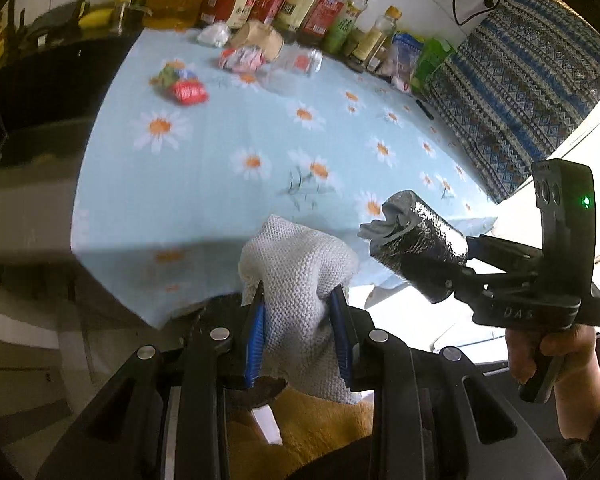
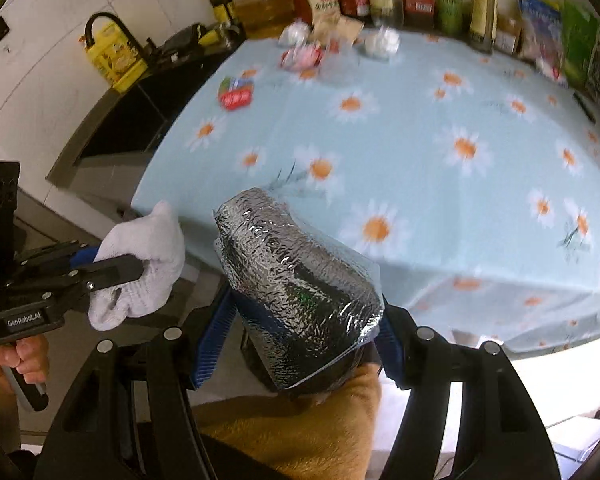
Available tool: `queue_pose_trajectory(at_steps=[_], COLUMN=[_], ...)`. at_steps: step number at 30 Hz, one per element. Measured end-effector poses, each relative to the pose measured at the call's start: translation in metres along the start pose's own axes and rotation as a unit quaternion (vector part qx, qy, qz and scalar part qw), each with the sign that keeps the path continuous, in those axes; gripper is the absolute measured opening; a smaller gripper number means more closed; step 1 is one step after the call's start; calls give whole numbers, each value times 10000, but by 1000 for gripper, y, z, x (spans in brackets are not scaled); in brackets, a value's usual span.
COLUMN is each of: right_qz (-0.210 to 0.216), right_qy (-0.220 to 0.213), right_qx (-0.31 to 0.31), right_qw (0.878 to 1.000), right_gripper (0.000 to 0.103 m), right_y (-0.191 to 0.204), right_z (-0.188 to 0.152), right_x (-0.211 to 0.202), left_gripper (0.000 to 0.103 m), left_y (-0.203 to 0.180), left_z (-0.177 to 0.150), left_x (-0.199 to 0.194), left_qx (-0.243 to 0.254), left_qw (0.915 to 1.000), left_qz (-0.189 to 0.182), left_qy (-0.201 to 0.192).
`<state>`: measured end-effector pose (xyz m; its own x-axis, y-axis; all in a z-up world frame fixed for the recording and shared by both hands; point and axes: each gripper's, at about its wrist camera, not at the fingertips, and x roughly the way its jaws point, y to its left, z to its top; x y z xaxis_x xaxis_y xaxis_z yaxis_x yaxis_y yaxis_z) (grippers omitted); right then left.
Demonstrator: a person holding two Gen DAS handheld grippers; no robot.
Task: Collect trash
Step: 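Carry the foil cup and white cloth down over the trash bin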
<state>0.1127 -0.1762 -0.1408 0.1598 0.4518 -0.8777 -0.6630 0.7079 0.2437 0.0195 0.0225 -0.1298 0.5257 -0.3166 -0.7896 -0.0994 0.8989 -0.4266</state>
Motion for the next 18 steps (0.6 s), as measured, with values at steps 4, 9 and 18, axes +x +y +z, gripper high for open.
queue_pose_trajectory(at_steps=[4,9,18], right_qz=[66,65,62], right_qy=[189,364,1098], right_qx=[98,239,374], right_qw=[9998,9990,9932], right_gripper=[65,65,65], right_y=[6,6,-3], right_z=[-17,-32,-61], right_x=[11,28,83], left_gripper=[28,28,28], left_y=[7,15,33], left_z=[-18,-36,-66], left_x=[8,21,54], left_qx=[-85,-161,-378], left_qw=[9998,9988,9928], left_qz=[-5,11,152], left_qy=[189,473,1122])
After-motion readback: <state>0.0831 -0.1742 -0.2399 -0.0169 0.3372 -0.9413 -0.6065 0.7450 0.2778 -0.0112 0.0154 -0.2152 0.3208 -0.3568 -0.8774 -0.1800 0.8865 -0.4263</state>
